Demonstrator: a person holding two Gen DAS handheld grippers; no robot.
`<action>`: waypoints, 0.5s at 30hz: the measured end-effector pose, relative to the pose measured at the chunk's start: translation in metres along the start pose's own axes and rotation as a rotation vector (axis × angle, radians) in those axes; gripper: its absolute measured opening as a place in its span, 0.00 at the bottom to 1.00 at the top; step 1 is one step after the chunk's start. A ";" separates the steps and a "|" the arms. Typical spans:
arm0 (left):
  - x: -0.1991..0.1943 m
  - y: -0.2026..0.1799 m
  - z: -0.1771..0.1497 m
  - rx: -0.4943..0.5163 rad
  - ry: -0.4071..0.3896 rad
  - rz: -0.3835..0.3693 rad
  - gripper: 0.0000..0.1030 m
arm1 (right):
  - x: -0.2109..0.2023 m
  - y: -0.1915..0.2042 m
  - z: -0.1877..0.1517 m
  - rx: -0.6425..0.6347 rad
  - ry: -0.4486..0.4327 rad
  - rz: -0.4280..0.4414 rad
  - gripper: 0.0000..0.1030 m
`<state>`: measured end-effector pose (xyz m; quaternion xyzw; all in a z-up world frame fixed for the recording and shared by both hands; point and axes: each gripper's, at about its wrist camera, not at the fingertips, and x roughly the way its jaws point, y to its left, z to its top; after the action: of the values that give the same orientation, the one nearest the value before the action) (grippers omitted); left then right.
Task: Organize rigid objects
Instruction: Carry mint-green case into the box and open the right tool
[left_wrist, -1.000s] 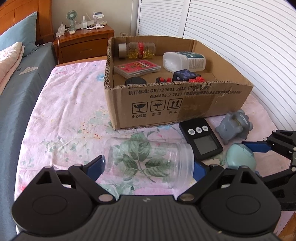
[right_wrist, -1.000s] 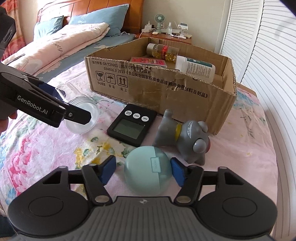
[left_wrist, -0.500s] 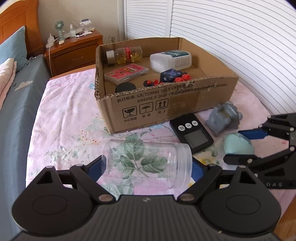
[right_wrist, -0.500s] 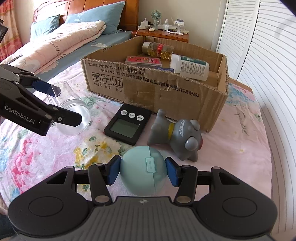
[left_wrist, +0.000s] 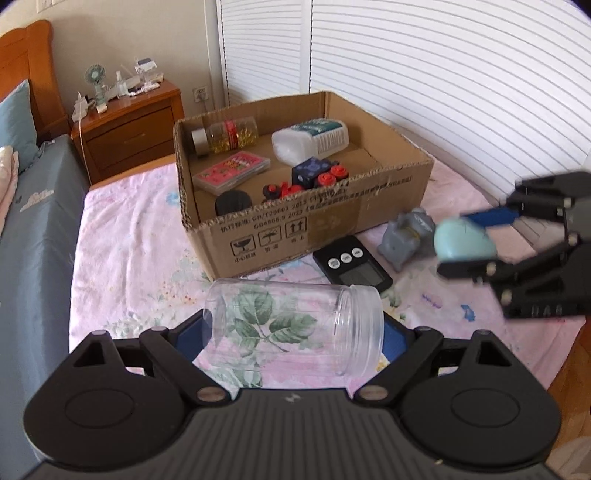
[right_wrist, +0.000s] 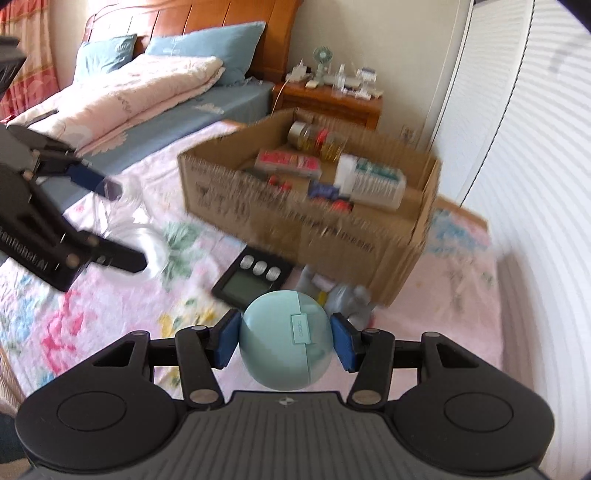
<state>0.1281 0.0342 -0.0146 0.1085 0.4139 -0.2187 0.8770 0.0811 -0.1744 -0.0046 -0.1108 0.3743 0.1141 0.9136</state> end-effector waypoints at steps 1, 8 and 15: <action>-0.002 -0.001 0.001 0.008 -0.007 0.004 0.88 | -0.002 -0.003 0.005 -0.002 -0.012 -0.008 0.56; -0.008 0.001 0.004 0.006 -0.029 0.003 0.88 | -0.002 -0.032 0.048 0.026 -0.089 -0.040 0.56; -0.011 0.009 0.007 -0.008 -0.051 0.010 0.88 | 0.037 -0.060 0.083 0.088 -0.066 -0.071 0.56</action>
<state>0.1308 0.0424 -0.0009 0.1016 0.3918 -0.2156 0.8887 0.1784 -0.2027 0.0339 -0.0797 0.3443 0.0688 0.9329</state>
